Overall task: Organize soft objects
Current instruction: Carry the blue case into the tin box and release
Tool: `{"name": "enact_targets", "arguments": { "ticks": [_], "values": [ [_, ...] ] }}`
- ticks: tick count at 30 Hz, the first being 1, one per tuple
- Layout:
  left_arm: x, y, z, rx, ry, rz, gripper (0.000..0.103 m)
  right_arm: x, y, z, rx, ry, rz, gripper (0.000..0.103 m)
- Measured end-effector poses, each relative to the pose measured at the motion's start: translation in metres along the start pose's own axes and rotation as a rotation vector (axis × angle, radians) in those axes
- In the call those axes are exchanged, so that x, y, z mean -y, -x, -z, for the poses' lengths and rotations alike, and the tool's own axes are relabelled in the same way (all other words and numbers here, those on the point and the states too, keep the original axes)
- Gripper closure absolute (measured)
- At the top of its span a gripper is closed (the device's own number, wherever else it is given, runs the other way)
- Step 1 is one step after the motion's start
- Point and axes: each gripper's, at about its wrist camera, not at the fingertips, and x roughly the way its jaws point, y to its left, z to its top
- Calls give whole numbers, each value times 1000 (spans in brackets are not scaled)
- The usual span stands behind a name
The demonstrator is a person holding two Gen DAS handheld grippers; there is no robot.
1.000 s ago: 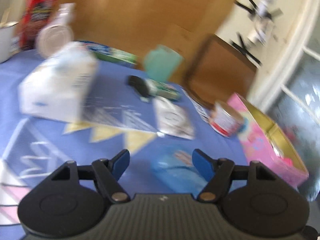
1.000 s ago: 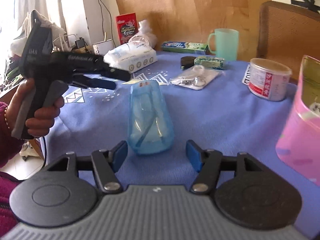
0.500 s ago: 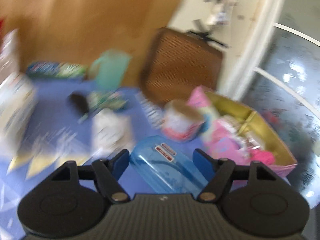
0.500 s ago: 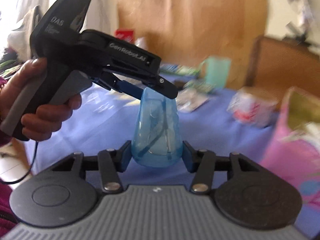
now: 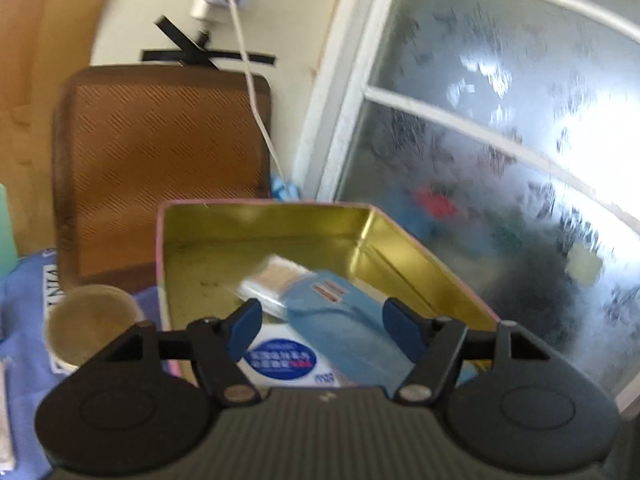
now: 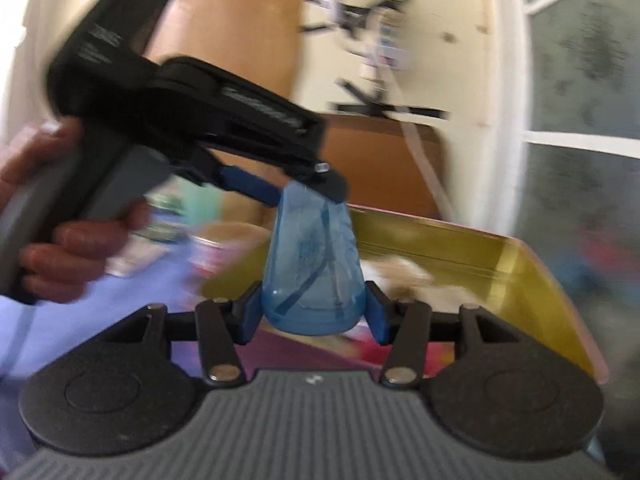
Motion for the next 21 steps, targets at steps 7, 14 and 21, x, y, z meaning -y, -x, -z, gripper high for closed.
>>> {"name": "enact_targets", "arguments": {
  "ticks": [7,14,21],
  "values": [
    [-1,-4,25,-53,-17,-26,35,60,-4,15,-27,-133,218,43],
    [-22,27,33,-26,49,-27,35,52,5,3,16,-195,173,43],
    [-66,95,54,62,124,-64,33,2,0,-15,24,-153,28,43]
  ]
}}
